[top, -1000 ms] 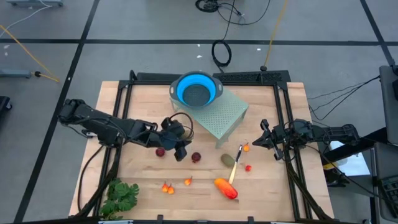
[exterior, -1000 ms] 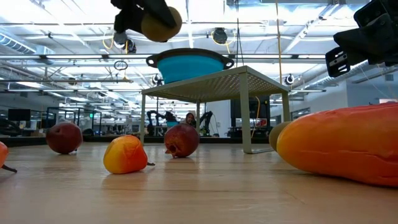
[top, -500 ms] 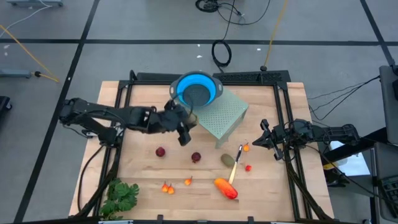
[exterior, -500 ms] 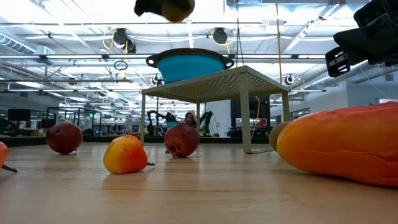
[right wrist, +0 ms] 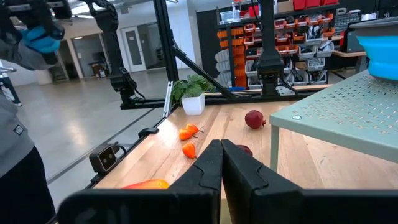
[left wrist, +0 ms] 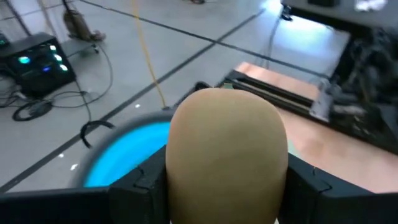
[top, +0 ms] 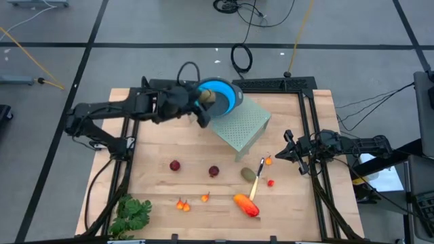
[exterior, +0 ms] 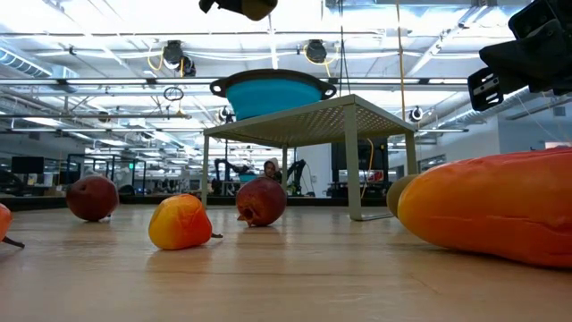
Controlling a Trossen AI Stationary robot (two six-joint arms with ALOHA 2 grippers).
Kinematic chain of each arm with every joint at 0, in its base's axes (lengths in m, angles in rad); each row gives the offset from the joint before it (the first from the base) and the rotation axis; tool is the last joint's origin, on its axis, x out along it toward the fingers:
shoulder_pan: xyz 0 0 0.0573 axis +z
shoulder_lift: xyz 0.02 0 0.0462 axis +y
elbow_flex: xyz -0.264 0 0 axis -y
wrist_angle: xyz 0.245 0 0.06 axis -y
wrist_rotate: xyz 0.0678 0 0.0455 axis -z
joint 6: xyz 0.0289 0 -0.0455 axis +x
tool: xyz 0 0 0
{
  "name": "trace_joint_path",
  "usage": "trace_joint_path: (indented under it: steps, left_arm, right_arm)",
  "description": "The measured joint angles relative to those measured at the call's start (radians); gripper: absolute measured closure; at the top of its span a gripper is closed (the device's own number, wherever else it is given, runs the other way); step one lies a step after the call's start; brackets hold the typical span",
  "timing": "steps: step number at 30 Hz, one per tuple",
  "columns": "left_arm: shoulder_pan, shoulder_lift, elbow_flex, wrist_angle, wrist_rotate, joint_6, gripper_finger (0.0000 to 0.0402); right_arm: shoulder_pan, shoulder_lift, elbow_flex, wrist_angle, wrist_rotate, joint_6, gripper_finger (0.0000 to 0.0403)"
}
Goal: Pick & Place Fruit
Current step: Put the kiwi into the blue strainer bowl on the shelf
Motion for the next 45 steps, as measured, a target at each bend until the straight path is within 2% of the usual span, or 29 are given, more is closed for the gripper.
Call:
trace_joint_path:
  steps: [10, 19, 38, 45]
  left_arm:
    - [0.078, 0.0, 0.02, 0.005, 0.003, -0.011, 0.0204]
    - [0.114, 0.011, 0.021, 0.003, 0.068, -0.01, 0.0204]
    - [0.218, 0.18, 0.021, 0.004, 0.207, -0.037, 0.0204]
    - [0.232, 0.224, 0.02, -0.001, 0.22, -0.038, 0.0204]
  right_arm:
    - [0.0, 0.0, 0.0, 0.0, 0.0, 0.0, 0.0403]
    - [0.0, 0.0, 0.0, 0.0, 0.0, 0.0, 0.0403]
    - [0.0, 0.0, 0.0, 0.0, 0.001, 0.008, 0.0403]
    - [0.0, 0.0, 0.0, 0.0, 0.001, 0.008, 0.0403]
